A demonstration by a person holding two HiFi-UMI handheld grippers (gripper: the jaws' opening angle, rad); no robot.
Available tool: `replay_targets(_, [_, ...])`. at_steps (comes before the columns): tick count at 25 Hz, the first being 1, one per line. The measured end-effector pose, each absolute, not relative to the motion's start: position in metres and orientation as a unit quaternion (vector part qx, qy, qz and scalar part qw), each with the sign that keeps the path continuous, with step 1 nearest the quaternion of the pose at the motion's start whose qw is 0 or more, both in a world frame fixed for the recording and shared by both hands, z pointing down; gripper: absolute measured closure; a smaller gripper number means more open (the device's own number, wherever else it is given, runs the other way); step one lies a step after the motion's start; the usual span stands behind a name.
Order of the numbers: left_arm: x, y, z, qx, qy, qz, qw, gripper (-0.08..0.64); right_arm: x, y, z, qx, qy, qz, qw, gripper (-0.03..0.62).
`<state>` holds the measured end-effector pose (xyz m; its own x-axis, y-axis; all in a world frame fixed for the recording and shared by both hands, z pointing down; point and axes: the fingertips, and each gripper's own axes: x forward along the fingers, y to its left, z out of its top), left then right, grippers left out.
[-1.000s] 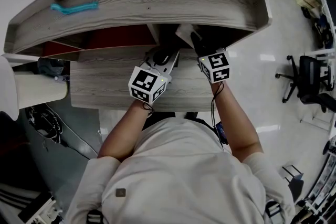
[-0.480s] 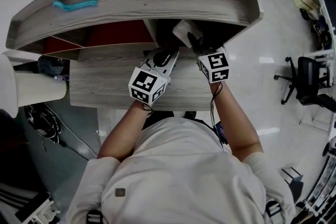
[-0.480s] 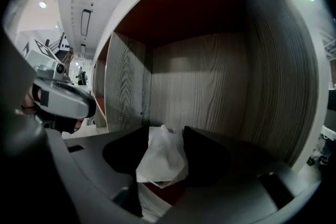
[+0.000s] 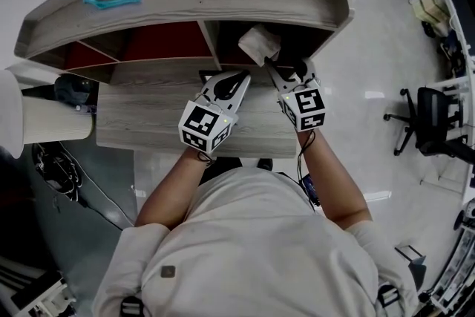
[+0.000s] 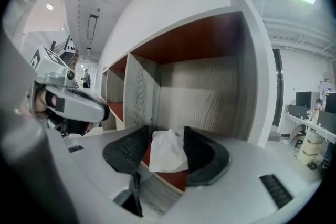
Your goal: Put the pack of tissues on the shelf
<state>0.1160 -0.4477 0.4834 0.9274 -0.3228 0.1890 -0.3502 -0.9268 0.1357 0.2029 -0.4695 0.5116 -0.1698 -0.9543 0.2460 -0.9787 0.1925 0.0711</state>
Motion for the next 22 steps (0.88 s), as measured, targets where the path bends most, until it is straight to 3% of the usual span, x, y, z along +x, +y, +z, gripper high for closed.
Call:
replay_targets(9, [0.124, -0.416, 0.466, 0.977, -0.191, 0.067, 0.070, 0.544, 0.203, -0.421, 0.493, 0.619, -0.777, 0.038, 0.106, 0.400])
replay_targets(17, [0.135, -0.378, 0.454, 0.974, -0.211, 0.056, 0.061, 0.545, 0.209, -0.373, 0.486, 0.593, -0.799, 0.029, 0.099, 0.520])
replay_targets(22, [0.139, -0.349, 0.453, 0.972, -0.223, 0.053, 0.059, 0.545, 0.205, -0.337, 0.491, 0.563, -0.820, 0.033, 0.097, 0.555])
